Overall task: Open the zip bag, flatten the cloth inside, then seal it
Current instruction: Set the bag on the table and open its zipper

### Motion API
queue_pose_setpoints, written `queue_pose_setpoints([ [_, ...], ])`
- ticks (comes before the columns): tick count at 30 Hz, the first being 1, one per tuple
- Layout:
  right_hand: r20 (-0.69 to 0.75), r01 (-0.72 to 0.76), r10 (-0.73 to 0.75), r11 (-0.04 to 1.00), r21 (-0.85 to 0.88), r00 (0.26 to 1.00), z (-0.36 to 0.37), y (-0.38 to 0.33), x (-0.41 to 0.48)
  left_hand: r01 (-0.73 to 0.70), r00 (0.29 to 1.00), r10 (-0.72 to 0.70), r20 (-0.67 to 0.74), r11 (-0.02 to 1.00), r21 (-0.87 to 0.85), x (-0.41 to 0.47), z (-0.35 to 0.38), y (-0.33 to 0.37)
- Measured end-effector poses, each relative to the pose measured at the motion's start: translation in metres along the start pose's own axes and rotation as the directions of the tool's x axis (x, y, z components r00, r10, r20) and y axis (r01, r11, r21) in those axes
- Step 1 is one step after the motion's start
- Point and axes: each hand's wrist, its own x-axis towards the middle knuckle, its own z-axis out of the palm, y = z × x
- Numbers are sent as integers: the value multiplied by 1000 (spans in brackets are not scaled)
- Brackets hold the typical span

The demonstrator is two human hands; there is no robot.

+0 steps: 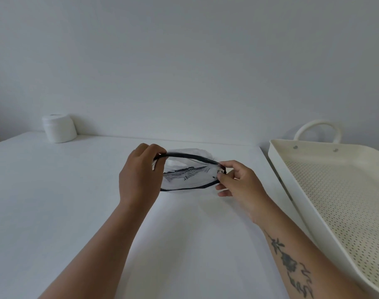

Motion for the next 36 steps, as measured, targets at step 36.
queue_pose_setpoints([
  [36, 211, 90, -44, 973, -211, 976, 2, -1, -5, 140, 921, 20, 390, 916, -377, -12, 16, 19],
])
